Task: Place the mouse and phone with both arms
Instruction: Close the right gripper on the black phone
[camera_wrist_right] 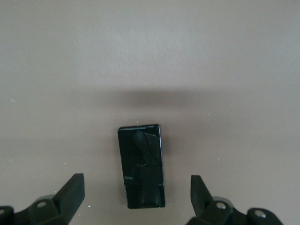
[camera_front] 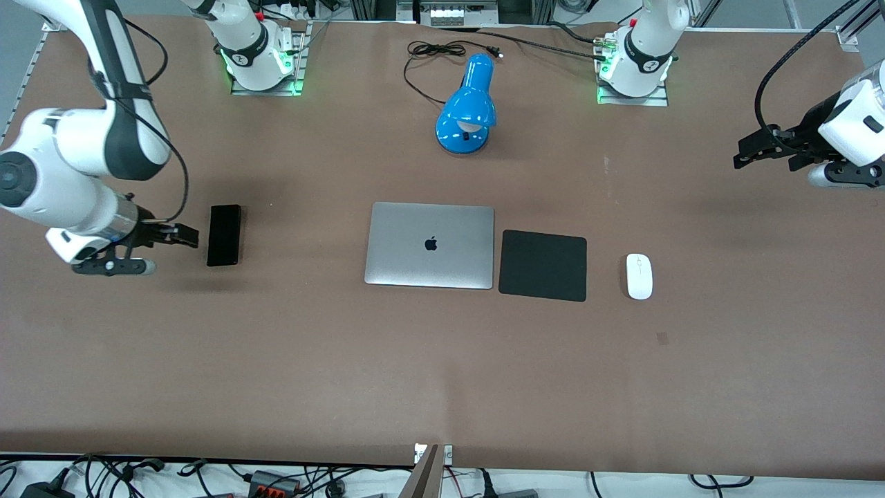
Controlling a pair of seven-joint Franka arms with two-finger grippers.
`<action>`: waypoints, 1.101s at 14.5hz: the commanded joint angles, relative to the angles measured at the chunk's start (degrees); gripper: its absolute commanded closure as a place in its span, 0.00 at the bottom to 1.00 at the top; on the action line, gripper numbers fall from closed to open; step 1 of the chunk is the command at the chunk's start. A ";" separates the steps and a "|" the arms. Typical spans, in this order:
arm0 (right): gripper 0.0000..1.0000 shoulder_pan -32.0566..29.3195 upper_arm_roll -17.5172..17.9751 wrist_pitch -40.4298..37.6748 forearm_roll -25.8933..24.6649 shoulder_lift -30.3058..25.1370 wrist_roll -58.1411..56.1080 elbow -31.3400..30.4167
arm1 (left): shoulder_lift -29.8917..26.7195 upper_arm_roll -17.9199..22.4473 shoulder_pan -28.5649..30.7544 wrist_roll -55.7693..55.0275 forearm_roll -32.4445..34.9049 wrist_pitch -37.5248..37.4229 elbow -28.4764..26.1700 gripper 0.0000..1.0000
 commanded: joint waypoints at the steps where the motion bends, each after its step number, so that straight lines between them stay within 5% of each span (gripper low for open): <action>1: 0.00 0.07 0.07 2.00 -0.27 1.94 1.51 -2.44 | 1.02 0.04 0.27 1.49 1.04 -1.29 1.92 0.00; 8: 0.00 -0.10 0.07 6.40 -0.01 10.03 1.77 -2.53 | 1.02 0.04 0.27 1.49 1.04 -1.29 1.92 0.00; 16: 0.00 0.16 0.16 8.86 -0.09 11.97 1.68 -5.25 | 1.02 -0.05 0.27 1.49 1.04 -1.29 1.92 0.00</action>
